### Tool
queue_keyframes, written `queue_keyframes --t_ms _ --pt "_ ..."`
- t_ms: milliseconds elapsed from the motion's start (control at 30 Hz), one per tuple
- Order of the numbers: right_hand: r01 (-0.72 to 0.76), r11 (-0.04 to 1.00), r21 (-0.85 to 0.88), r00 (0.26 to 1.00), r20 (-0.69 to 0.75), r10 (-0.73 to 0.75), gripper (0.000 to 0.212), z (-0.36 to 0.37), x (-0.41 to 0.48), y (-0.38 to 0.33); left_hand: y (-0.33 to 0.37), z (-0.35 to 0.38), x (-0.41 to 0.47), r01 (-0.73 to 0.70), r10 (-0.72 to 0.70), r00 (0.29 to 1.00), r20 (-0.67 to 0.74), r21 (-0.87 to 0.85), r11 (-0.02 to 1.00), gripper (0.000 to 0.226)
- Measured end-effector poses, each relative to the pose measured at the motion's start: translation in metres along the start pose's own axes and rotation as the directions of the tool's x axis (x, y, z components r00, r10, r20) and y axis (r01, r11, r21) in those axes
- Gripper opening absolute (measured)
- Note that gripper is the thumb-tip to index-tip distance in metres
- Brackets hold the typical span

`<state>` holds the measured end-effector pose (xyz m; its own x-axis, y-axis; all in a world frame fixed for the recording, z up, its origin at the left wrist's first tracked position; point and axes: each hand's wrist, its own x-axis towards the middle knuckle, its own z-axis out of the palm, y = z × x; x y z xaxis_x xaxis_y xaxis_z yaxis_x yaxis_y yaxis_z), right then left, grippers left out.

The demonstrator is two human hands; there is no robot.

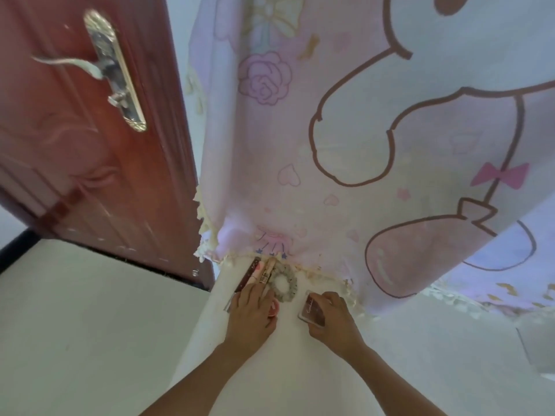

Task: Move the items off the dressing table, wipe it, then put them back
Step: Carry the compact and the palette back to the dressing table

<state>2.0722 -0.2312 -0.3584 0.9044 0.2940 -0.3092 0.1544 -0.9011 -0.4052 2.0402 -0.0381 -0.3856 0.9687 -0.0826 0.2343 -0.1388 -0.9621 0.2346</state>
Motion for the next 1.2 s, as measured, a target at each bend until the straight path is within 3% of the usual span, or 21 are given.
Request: queue_keyframes --t_ms 200,367,467,667,833,1000,1100,1200 --pt "0.008 0.998 -0.059 1.000 -0.027 -0.010 0.063 0.006 0.033 0.006 -0.006 -0.007 -0.018 0.109 -0.108 0.994 -0.028 0.045 0.993 0.064" --pt "0.095 0.988 -0.122 0.995 -0.020 -0.098 0.062 0.005 0.046 0.004 -0.004 -0.015 -0.036 0.201 -0.190 0.978 -0.084 0.154 0.967 0.043" --pt "0.128 0.978 -0.163 0.991 -0.006 -0.131 0.058 0.003 0.046 0.003 0.001 -0.020 -0.041 0.265 -0.254 0.964 -0.082 0.167 0.950 0.047" --pt "0.257 0.945 -0.204 0.958 -0.072 -0.276 0.049 -0.004 0.023 -0.001 0.016 -0.038 -0.058 0.356 -0.344 0.934 -0.092 0.212 0.910 0.051" --pt "0.426 0.894 -0.136 0.902 -0.018 -0.432 0.053 -0.011 -0.003 -0.029 0.031 -0.061 -0.085 0.484 -0.462 0.874 -0.153 0.169 0.859 0.050" --pt "0.672 0.732 -0.111 0.740 0.053 -0.671 0.053 -0.014 -0.028 -0.080 0.042 -0.105 -0.136 0.652 -0.610 0.745 -0.269 0.097 0.752 0.041" --pt "0.785 0.606 -0.130 0.618 0.096 -0.780 0.057 -0.012 -0.049 -0.127 0.042 -0.137 -0.182 0.754 -0.698 0.617 -0.362 0.018 0.657 0.044" --pt "0.874 0.470 -0.127 0.482 0.087 -0.872 0.056 -0.009 -0.075 -0.176 0.040 -0.172 -0.227 0.809 -0.722 0.553 -0.415 0.059 0.585 0.055"
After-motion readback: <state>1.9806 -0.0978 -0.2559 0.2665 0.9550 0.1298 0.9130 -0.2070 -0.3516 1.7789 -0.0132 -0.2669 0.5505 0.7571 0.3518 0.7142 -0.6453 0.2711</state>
